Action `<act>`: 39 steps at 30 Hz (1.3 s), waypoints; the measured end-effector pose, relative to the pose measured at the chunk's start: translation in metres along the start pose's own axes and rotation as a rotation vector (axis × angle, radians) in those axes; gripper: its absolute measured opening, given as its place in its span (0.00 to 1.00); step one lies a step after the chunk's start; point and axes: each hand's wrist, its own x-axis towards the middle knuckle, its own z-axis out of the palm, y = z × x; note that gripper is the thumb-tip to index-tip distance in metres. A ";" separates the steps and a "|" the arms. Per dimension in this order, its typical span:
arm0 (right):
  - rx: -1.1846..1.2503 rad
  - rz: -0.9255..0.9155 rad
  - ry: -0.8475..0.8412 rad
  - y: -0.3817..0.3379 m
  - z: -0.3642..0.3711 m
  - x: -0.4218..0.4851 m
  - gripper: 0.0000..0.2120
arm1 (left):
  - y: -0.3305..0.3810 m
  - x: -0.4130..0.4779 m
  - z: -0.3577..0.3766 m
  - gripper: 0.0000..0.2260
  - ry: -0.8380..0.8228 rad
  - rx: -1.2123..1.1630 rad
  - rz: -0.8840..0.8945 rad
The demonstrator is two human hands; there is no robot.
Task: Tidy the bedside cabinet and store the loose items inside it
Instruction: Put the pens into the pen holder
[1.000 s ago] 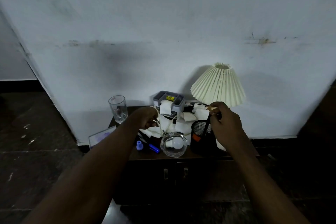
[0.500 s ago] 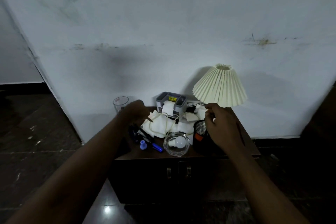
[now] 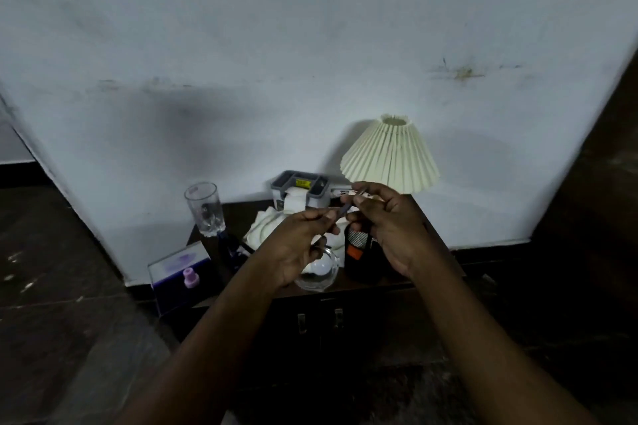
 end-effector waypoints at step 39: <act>-0.823 0.022 0.291 0.033 -0.072 0.033 0.12 | -0.021 0.024 -0.097 0.13 -0.066 1.681 -0.128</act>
